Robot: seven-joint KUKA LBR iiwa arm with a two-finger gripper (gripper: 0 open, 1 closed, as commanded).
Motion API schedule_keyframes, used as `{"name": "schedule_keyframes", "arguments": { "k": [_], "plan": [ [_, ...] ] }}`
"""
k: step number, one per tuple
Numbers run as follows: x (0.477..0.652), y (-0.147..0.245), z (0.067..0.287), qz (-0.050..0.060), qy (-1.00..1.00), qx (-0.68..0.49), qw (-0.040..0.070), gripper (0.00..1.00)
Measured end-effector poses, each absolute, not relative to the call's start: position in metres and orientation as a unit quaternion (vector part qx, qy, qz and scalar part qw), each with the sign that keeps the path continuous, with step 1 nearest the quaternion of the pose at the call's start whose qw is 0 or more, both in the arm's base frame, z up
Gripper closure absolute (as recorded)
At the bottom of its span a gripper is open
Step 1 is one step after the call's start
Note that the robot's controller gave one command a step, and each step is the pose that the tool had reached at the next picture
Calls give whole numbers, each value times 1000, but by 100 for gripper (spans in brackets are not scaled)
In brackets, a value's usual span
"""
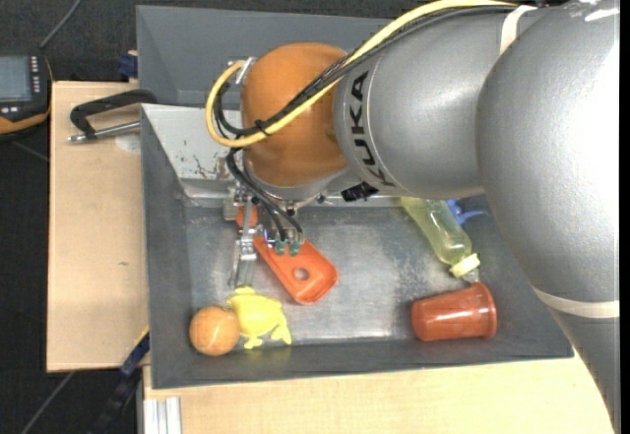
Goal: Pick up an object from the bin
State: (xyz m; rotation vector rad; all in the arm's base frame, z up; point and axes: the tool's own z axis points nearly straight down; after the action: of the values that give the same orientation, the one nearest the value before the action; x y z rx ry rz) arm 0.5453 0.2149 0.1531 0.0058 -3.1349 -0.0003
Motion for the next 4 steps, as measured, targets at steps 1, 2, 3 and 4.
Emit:
{"name": "schedule_keyframes", "arguments": {
  "k": [1, 2, 3, 4],
  "plan": [
    [547, 214, 158, -1, -1000, 0, -1, 0],
    [554, 202, 211, -1, -1000, 0, 2, 0],
    [553, 188, 232, -3, -1000, -3, -5, 0],
    [544, 161, 168, -2, -1000, 4, -2, 0]
  ]
}}
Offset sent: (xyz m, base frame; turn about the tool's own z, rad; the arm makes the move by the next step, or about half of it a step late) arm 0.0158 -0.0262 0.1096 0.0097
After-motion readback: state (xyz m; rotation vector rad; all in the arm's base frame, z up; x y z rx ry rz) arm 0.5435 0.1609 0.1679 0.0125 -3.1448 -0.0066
